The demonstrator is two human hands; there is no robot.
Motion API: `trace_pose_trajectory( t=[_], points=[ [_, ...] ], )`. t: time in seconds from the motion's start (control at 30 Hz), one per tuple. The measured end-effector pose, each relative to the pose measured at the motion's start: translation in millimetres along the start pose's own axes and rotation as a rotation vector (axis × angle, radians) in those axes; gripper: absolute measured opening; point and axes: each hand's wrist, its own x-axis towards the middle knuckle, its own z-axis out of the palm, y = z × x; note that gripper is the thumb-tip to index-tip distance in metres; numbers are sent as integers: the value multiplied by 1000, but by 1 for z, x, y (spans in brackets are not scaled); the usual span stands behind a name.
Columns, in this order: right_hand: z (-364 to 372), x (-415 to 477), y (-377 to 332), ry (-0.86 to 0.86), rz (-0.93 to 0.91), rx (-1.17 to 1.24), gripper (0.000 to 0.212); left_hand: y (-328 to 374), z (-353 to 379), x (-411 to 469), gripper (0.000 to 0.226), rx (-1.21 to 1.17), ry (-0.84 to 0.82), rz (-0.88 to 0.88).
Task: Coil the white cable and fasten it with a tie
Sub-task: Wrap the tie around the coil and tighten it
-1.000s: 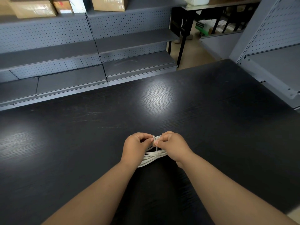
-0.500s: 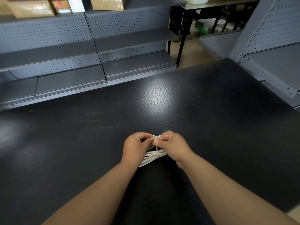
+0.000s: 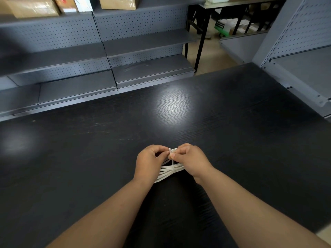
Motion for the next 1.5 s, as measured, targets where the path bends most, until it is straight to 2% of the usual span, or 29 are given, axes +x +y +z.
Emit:
trace_pose_trajectory(
  t=[0.2,0.53,0.73,1.07,1.5],
  points=[
    [1,1,0,16,20,46,19,-3,0,-3,13,59,0,90],
    [-2,-1,2,6,29,76,22,1,1,6,19,18,-27,57],
    [3,-6,5,66,-37,47,16,0,4,5,18,-135,-34,31],
    [11,-16,1,210,-123,-65,13,-1,5,8,19,-201,-26,9],
    [8,-8,-11,131,56,15,14,-2,2,9,16,-148,-29,7]
  ],
)
